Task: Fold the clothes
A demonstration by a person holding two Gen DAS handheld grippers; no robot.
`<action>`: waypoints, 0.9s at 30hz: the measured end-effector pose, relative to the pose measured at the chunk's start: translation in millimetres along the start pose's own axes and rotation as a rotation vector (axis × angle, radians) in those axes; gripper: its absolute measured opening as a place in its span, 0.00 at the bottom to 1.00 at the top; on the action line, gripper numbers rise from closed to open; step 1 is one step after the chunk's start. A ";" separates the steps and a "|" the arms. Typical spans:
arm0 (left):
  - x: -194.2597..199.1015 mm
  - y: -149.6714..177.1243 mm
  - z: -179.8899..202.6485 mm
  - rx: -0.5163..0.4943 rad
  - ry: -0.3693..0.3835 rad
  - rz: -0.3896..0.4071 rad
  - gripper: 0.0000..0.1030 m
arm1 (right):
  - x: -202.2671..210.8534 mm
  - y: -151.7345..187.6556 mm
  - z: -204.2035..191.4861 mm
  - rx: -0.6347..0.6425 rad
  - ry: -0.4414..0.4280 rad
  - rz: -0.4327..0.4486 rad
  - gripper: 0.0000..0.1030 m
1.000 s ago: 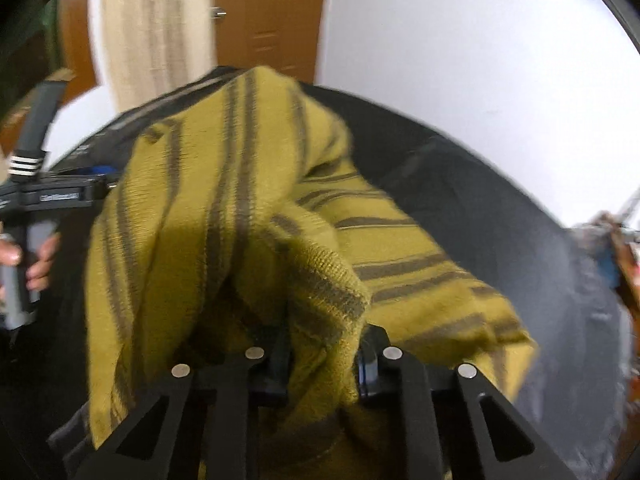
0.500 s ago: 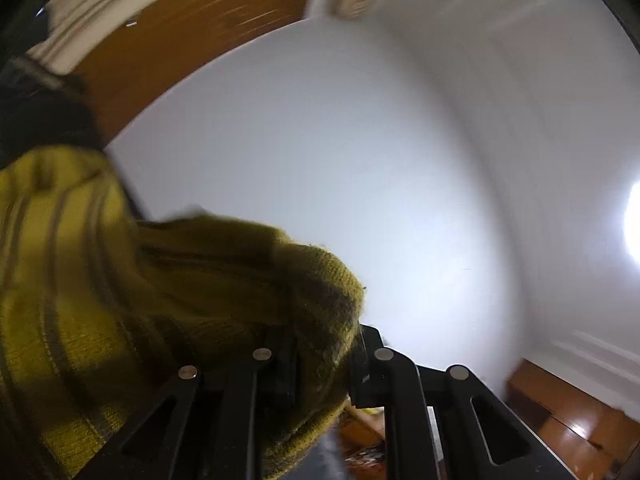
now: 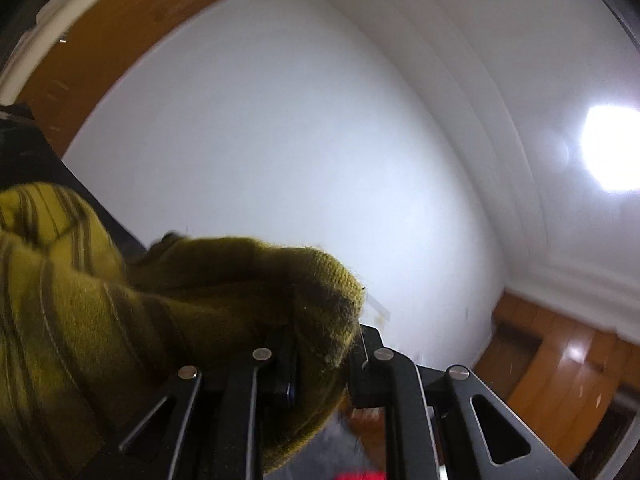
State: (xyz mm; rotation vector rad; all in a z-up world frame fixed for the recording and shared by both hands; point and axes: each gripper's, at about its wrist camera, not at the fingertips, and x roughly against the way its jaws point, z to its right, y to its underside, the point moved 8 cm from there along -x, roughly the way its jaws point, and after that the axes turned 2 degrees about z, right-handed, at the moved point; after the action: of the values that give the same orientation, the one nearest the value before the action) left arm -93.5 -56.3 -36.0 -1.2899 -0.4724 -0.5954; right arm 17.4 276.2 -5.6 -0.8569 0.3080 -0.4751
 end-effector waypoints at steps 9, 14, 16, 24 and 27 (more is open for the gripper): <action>-53.5 -30.7 63.2 -0.071 0.189 -0.162 1.00 | -32.2 61.9 13.4 -0.080 -0.017 -0.138 0.17; -69.9 -51.0 101.5 -0.132 0.282 -0.169 1.00 | -39.1 69.7 14.4 -0.093 -0.028 -0.152 0.17; -80.8 -57.5 113.7 -0.166 0.311 -0.179 1.00 | -39.8 72.5 20.5 -0.103 -0.029 -0.161 0.17; -135.2 -29.5 152.7 -0.319 0.340 -0.344 1.00 | -41.0 72.5 31.1 -0.131 -0.034 -0.200 0.17; -145.6 -14.8 160.4 -0.353 0.352 -0.384 1.00 | -34.6 60.8 20.9 -0.130 -0.029 -0.210 0.17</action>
State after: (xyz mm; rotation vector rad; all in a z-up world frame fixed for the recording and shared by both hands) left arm -213.5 118.8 -81.7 -1.3959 -0.3301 -1.2486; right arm 13.8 341.7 -37.6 -1.0280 0.2247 -0.6421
